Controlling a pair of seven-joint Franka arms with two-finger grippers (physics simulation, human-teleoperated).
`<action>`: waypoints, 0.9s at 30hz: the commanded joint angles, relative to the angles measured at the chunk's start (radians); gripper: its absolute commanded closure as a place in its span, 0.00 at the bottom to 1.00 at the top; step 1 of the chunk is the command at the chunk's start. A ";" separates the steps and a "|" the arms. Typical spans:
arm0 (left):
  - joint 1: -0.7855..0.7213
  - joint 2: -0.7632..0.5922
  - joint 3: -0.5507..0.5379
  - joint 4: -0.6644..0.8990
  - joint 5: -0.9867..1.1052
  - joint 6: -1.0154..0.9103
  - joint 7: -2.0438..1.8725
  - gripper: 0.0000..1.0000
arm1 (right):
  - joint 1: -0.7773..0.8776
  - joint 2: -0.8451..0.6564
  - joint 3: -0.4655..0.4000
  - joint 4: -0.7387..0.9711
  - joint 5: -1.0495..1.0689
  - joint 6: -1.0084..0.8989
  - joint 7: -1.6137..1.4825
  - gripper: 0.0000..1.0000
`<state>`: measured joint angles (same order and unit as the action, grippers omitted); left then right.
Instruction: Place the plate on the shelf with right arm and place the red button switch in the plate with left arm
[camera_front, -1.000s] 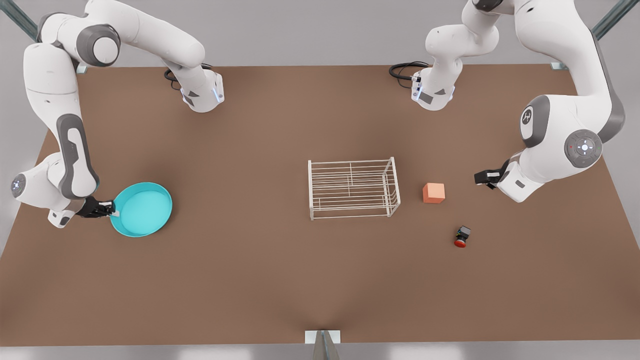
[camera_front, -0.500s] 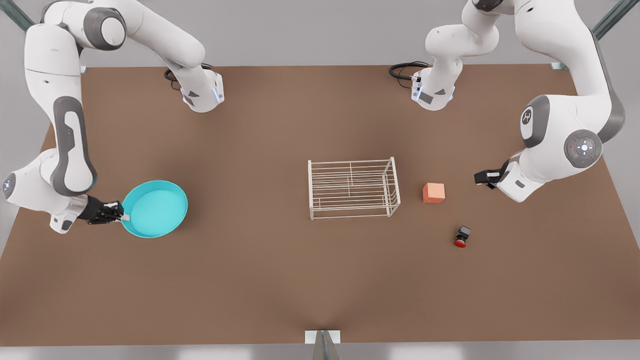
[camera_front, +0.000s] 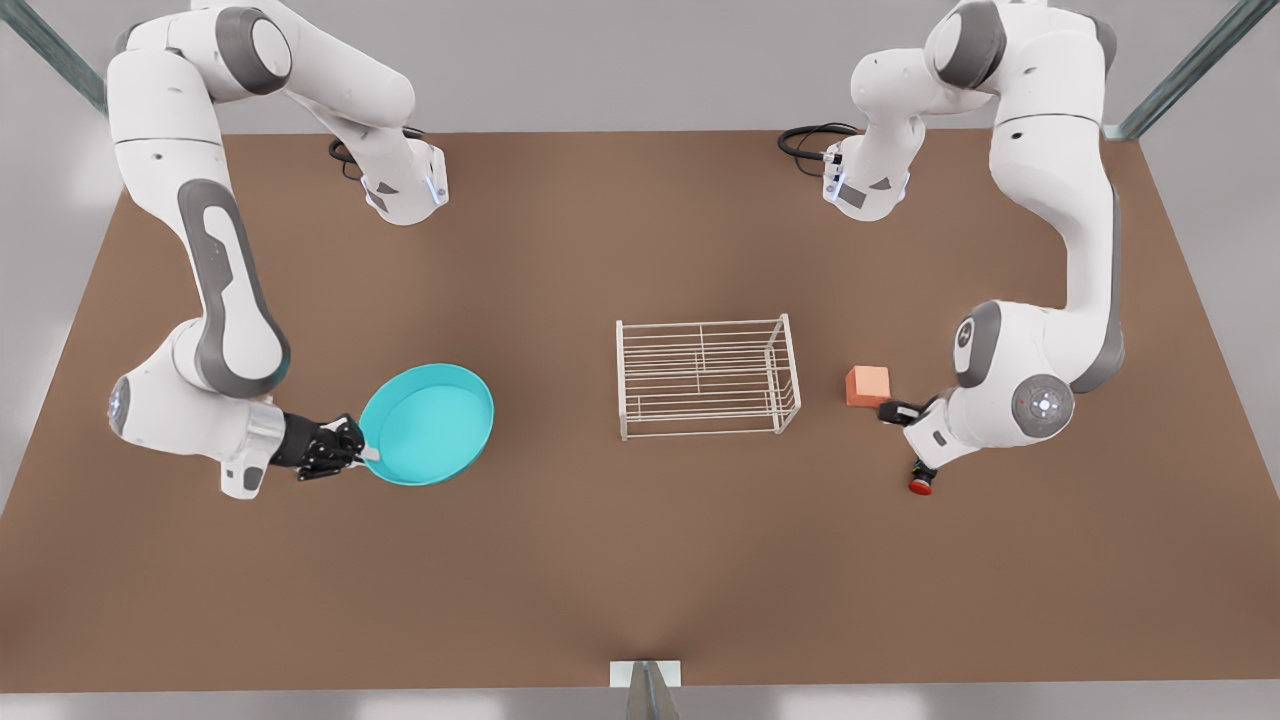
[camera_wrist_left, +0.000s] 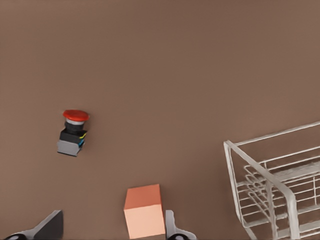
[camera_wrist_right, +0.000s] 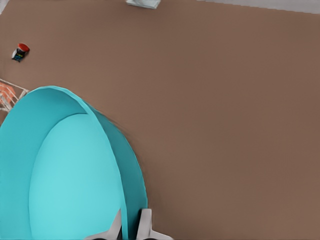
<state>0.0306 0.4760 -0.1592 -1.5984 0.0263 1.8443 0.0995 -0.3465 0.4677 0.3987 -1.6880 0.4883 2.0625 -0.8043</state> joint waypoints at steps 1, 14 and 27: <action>0.006 0.038 0.001 -0.002 0.006 0.213 0.397 0.00 | 0.040 -0.001 0.000 0.017 0.018 -0.019 0.214 0.73; 0.163 0.142 0.001 -0.161 -0.006 0.480 0.735 0.00 | 0.310 -0.018 0.029 0.051 0.019 -0.059 0.559 0.72; 0.184 0.182 0.003 -0.229 -0.057 0.638 0.778 0.00 | 0.641 0.155 -0.027 0.221 0.047 0.128 0.801 0.72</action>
<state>0.2141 0.6589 -0.1564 -1.8244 -0.0265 2.4265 0.6624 0.2793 0.6181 0.3784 -1.4747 0.5369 2.1178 -0.3184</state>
